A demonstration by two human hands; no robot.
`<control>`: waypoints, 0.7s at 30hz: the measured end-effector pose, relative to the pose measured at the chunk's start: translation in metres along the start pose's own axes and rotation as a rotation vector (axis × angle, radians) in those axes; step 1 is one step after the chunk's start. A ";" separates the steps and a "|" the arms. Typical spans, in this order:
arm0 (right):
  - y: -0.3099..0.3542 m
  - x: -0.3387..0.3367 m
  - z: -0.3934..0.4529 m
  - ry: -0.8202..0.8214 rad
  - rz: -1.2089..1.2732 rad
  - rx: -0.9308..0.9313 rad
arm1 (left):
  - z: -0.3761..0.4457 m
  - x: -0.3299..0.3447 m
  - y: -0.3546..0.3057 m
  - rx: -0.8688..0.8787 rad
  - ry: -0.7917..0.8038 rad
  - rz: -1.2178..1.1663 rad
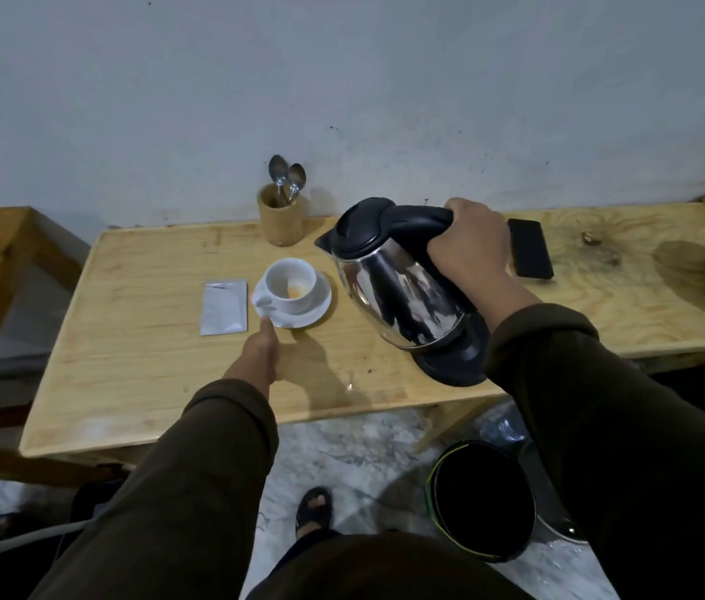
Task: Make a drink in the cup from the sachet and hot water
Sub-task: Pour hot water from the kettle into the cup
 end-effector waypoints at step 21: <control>0.077 0.027 0.003 0.095 -0.387 -0.050 | 0.055 -0.009 -0.034 -0.054 0.119 -0.141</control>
Point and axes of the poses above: each hand's wrist, its own z-axis towards the middle knuckle, its own x-axis out of the palm, y = z × x, the point moved 3 cm from there along z, towards the middle knuckle, and after that the axes turned 8 degrees about x, right-handed, at the moved point
